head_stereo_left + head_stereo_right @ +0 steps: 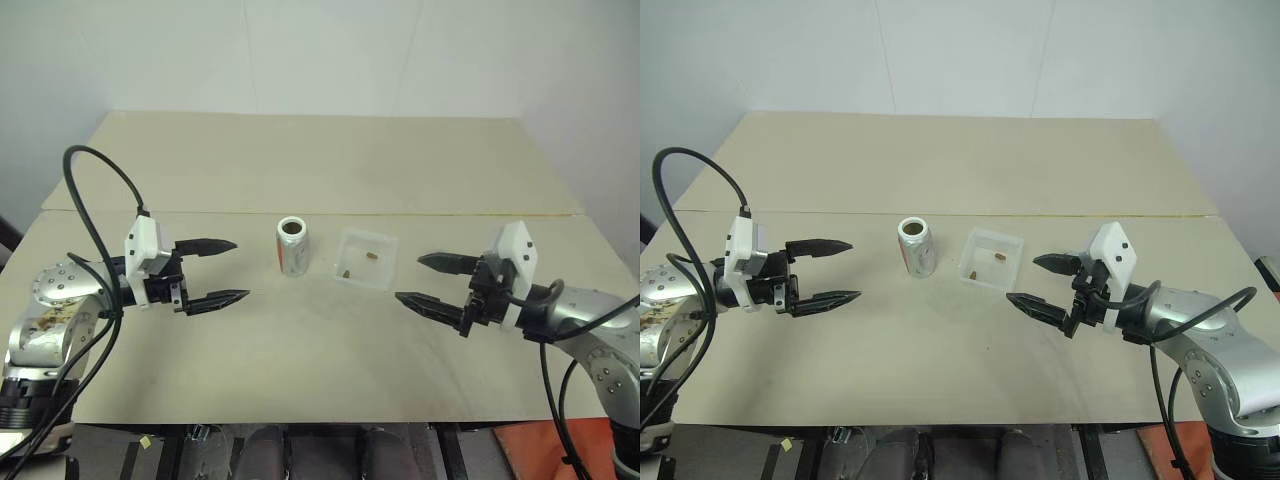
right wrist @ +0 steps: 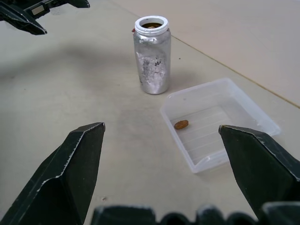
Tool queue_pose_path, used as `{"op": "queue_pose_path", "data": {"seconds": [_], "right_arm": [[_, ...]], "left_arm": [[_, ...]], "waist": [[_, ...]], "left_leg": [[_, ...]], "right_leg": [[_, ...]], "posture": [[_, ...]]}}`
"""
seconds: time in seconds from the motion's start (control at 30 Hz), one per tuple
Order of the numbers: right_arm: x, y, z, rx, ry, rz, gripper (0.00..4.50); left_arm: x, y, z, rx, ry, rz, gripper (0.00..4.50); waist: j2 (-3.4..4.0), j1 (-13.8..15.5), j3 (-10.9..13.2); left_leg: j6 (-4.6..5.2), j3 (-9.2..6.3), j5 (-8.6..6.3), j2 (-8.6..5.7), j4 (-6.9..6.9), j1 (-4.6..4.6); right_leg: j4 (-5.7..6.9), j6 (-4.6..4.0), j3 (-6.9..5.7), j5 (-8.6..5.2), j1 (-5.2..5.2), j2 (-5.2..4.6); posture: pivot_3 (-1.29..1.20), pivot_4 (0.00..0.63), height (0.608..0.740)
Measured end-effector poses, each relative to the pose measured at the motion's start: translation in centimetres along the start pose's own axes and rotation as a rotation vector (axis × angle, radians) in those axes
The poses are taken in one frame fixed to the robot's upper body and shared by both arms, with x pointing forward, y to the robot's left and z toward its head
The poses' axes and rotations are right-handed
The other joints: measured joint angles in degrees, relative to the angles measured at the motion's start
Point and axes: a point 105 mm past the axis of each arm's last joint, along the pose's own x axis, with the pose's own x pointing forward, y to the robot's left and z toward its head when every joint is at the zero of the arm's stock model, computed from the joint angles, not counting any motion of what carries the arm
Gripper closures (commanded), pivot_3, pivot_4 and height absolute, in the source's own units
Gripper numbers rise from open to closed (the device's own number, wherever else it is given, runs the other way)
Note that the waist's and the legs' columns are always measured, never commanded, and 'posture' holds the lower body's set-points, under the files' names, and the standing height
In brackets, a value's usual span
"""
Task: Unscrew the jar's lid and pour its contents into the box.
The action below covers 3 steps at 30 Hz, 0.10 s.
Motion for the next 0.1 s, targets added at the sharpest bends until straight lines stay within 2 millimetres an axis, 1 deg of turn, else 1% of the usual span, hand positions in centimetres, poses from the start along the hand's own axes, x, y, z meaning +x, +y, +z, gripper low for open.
{"op": "queue_pose_path", "data": {"seconds": [0.1], "right_arm": [[-0.22,0.24,-0.28,-0.04,-0.01,-0.022,0.0]], "left_arm": [[-0.36,-0.46,0.08,0.005,-0.001,0.021,0.03]], "waist": [[0.0,0.0,0.0]], "left_leg": [[0.0,0.0,0.0,0.01,0.0,0.01]], "right_leg": [[-0.03,0.0,0.01,0.0,0.0,0.0]], "posture": [[0.0,0.15,0.74]]}}
